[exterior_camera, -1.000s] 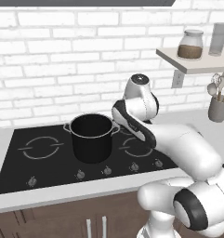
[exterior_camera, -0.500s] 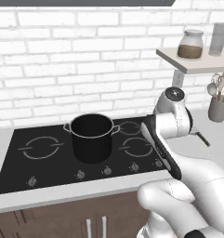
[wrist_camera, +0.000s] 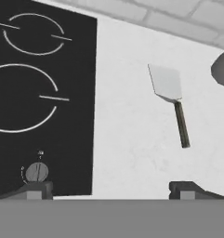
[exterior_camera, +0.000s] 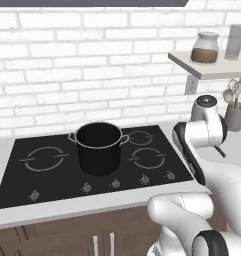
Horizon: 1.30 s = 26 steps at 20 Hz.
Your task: Put the carrot and squash in the pot. Retrieve the spatula and lightly stir the vegetables in the pot.
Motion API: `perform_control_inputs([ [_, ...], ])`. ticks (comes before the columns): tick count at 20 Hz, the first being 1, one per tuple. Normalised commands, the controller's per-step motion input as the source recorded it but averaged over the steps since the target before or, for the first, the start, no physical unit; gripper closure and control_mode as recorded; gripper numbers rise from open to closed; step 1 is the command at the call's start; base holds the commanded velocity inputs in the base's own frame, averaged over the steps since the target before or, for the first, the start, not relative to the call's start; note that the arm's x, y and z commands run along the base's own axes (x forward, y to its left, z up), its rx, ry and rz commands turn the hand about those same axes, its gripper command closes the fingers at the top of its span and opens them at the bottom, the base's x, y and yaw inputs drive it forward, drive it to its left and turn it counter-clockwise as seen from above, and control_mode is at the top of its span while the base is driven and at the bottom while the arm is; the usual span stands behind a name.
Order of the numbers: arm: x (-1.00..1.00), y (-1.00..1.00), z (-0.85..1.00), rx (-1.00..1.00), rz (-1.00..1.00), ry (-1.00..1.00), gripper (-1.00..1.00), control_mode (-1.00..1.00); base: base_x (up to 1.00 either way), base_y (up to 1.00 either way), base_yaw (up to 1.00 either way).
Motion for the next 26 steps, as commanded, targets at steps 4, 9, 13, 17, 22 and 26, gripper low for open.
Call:
perform_control_inputs([
  [4,0.00,-1.00,-0.07,0.23,-0.37,0.20,-1.00,-1.00,0.00,0.00,0.00],
  [9,0.00,-1.00,-0.44,0.26,-0.26,0.20,-1.00,-1.00,0.00,0.00,0.00],
  [13,0.00,-1.00,-0.73,0.15,-0.14,0.10,-1.00,-1.00,0.00,0.00,0.00],
  [17,0.05,-0.79,-0.59,0.02,-0.01,-0.02,-1.00,-1.00,0.00,0.00,0.00],
  [22,0.26,-0.61,-0.55,0.00,0.12,-0.05,-1.00,-1.00,0.00,0.00,0.00],
  [26,0.25,-0.01,-0.41,-0.04,0.24,-0.06,-1.00,-1.00,0.00,0.00,0.00],
])
